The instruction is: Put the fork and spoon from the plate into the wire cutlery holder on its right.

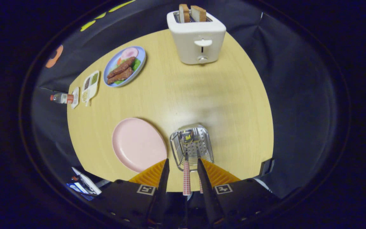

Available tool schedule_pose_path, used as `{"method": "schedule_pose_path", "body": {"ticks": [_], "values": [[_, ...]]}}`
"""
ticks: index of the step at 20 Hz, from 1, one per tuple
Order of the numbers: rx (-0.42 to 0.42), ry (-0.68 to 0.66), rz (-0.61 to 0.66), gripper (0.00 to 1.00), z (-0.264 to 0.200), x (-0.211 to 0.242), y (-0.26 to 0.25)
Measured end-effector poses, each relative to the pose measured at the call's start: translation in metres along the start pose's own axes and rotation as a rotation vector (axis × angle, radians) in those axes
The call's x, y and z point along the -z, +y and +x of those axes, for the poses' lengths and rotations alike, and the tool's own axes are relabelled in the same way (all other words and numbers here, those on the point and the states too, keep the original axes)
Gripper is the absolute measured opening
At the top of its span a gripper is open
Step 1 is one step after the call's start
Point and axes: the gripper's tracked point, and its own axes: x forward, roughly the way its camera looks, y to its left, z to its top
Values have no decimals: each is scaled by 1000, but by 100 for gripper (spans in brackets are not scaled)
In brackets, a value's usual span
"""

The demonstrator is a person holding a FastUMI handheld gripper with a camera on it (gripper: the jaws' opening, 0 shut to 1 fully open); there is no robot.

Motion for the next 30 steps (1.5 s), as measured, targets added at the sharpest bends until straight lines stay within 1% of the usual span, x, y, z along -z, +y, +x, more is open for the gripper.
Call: {"method": "schedule_pose_path", "body": {"ticks": [1, 3, 8, 9, 11, 14, 17, 18, 19, 22, 27, 30], "values": [[3, -65, -6, 58, -4, -7, -1], [-19, -177, -10, 70, -10, -18, 5], [-114, -468, -27, 73, -31, -29, 29], [-137, -521, -27, 79, -43, -26, 38], [-158, -655, -26, 96, -71, -21, 47], [-138, -906, -67, 97, -120, -20, 51], [-141, -1207, -92, 96, -184, -18, 58], [-138, -1277, -97, 96, -200, -12, 58], [-129, -1319, -101, 97, -208, -6, 59], [-135, -1373, -111, 96, -216, 8, 56], [-137, -1390, -102, 96, -211, 22, 54], [-133, -1396, -140, 96, -209, 26, 60]]}}
